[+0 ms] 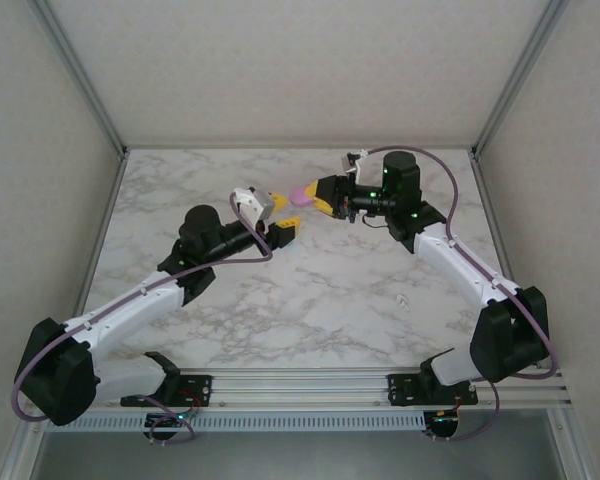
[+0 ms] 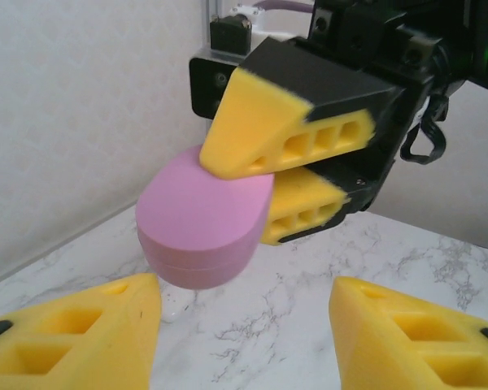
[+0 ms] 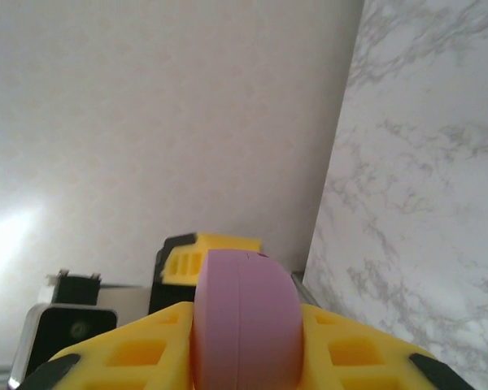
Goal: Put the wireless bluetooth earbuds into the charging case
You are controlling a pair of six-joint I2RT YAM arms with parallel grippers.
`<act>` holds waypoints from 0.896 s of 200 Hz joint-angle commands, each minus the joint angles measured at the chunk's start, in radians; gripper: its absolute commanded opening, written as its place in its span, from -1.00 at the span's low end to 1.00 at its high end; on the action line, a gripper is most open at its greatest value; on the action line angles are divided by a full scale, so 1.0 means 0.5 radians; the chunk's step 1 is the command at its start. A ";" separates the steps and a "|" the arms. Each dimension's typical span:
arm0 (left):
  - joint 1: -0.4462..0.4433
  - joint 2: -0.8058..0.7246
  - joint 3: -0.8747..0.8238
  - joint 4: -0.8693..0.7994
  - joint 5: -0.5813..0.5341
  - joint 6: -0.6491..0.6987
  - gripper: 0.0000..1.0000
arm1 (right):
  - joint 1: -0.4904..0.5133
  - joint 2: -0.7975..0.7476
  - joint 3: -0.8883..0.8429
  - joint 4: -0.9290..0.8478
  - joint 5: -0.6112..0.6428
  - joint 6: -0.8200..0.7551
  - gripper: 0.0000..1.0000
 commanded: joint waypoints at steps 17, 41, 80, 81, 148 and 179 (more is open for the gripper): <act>-0.007 -0.183 -0.108 -0.031 -0.241 0.037 0.15 | -0.031 -0.001 -0.127 -0.003 0.357 -0.040 -0.63; -0.002 -0.277 -0.174 -0.028 -0.436 0.014 0.18 | -0.030 0.104 -0.165 -0.173 0.590 -0.162 -0.63; 0.011 -0.428 -0.204 -0.047 -0.821 -0.106 0.43 | -0.022 0.435 -0.222 -0.122 0.655 -0.163 -0.63; 0.013 -0.432 -0.202 -0.050 -0.829 -0.110 0.43 | -0.022 0.444 -0.223 -0.121 0.653 -0.163 -0.63; 0.081 -0.530 -0.099 -0.378 -1.033 -0.374 0.79 | 0.000 0.917 -0.131 -0.047 0.726 -0.168 -0.63; 0.103 -0.542 -0.045 -0.517 -1.105 -0.431 0.86 | 0.011 1.078 -0.094 0.097 0.706 -0.072 -0.61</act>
